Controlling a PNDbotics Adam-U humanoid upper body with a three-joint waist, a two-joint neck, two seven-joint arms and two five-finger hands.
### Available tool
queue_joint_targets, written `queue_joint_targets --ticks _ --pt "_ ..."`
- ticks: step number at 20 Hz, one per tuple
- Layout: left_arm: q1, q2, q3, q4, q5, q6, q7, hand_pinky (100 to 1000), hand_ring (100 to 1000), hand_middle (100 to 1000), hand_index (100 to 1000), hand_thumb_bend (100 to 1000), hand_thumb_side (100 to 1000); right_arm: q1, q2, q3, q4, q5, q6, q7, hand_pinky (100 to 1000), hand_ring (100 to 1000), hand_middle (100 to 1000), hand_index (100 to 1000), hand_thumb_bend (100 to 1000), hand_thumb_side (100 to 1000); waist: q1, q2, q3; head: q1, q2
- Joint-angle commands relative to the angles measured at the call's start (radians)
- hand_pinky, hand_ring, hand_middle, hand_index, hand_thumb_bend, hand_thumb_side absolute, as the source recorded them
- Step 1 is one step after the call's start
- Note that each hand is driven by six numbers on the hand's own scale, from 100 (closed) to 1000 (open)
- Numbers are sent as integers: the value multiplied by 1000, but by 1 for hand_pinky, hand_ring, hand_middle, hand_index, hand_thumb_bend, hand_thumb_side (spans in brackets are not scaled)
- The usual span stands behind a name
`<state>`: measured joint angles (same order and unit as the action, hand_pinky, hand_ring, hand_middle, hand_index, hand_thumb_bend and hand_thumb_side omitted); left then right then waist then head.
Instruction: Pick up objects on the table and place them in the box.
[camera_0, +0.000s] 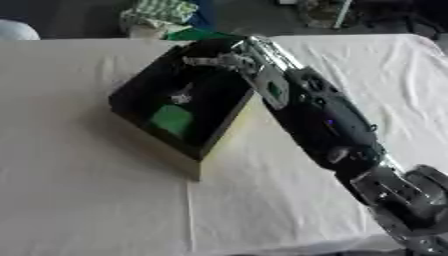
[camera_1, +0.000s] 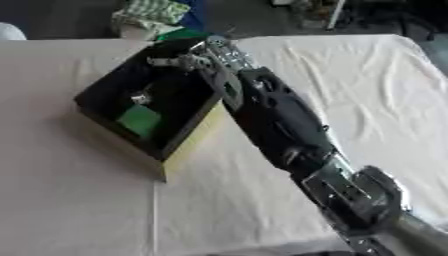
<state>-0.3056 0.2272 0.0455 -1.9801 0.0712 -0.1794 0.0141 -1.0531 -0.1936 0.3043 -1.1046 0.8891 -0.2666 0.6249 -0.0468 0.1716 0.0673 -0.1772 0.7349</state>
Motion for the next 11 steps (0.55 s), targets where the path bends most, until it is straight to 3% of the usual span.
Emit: queue_joint_targets --ticks 1,4,11 --pt "-6 10 1 -20 1 -2 2 664 719 625 744 112 872 -29 -36 -31 -80 -42 26 -16 859 876 802 945 308 1000 7 -19 -4 7 -8" --pt "-5 13 2 -20 0 -3 4 664 719 625 744 111 871 -31 -57 -62 -149 -104 65 -26 839 860 779 936 118 964 9 -22 -9 17 0" --pt "-1 19 6 -20 -5 -5 10 663 719 625 744 109 870 -11 -154 -129 -320 -281 173 -40 813 839 727 900 100 898 13 -24 -25 45 7"
